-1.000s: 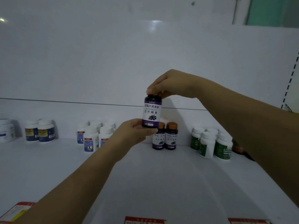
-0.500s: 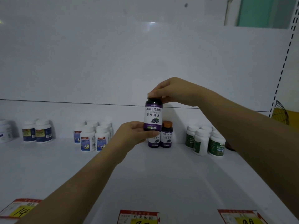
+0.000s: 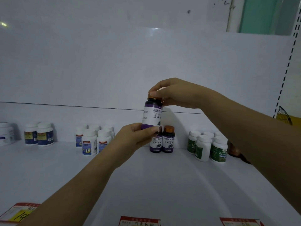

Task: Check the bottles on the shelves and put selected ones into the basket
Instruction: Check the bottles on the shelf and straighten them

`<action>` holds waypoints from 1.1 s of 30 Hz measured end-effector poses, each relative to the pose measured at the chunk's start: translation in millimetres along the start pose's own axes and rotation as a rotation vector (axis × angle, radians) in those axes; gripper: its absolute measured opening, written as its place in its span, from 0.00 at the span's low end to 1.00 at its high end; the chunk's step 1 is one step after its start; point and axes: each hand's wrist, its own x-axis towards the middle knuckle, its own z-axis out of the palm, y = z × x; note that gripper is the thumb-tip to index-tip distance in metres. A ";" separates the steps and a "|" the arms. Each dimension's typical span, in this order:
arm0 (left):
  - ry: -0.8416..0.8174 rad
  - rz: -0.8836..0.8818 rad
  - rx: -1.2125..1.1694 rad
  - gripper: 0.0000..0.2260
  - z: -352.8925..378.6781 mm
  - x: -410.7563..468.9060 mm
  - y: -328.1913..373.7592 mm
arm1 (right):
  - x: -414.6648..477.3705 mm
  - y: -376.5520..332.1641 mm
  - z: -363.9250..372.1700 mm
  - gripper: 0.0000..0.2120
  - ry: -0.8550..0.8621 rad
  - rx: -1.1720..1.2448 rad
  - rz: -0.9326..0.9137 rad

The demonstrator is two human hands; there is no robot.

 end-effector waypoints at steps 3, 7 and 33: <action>0.112 0.040 0.069 0.20 2.5 1.0 0.5 | -0.8 3.5 5.3 0.11 -0.005 0.078 0.002; 0.325 0.100 0.185 0.20 13.1 1.4 -0.7 | 0.0 8.0 12.7 0.21 0.062 -0.296 0.081; 0.458 0.135 0.333 0.24 17.5 6.0 -3.7 | 11.0 13.8 16.1 0.22 0.076 -0.390 0.031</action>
